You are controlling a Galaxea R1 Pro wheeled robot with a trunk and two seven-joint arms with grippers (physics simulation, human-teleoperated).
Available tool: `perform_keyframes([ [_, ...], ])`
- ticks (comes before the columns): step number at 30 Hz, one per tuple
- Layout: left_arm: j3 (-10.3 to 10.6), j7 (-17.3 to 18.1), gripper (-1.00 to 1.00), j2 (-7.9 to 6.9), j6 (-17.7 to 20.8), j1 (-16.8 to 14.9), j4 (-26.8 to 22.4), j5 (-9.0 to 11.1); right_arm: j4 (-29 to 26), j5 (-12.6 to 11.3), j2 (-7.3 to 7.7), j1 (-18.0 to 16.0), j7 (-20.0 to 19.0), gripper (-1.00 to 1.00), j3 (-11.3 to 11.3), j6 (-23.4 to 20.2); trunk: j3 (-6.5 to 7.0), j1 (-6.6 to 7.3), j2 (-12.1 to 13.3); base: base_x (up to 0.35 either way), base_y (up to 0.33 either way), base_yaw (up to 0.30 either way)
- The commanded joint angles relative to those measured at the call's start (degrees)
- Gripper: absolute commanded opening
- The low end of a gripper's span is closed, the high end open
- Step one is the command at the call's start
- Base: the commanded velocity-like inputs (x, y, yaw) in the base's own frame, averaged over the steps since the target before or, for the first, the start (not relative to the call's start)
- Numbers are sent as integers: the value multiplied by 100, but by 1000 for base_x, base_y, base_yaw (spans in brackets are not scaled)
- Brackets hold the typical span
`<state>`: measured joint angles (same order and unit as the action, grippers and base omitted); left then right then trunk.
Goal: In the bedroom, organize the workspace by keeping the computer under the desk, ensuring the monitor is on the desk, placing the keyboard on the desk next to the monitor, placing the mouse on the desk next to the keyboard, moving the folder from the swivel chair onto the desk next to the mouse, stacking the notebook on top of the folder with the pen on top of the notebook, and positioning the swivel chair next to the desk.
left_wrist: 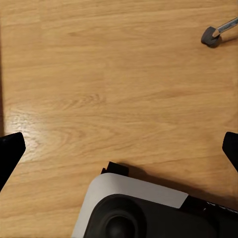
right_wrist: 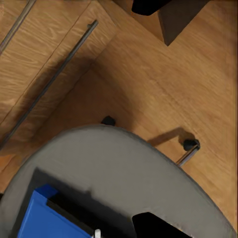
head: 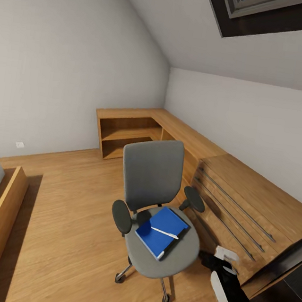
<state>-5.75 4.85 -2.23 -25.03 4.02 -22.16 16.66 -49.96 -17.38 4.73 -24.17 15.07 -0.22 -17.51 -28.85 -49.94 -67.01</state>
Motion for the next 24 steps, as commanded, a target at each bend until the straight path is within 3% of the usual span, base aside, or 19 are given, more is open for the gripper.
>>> perform_keyframes([
  [1,-14,51,100,2,2,2,-7,58,-212,-59,8,0,34,100,-24,-188,-5,-1,-3,0,0,0],
  [5,-13,51,100,-1,-1,2,-7,57,-1106,-60,-6,3,32,100,-77,-629,-5,-1,-3,0,0,0],
  [8,-13,51,100,-4,-2,2,-7,57,-1422,-56,-57,17,36,100,-96,-737,-5,-1,-3,0,0,0],
  [24,-13,51,100,-1,-2,2,-7,57,-1615,-5,-111,108,74,100,-110,-380,107,-1,-3,0,0,17],
])
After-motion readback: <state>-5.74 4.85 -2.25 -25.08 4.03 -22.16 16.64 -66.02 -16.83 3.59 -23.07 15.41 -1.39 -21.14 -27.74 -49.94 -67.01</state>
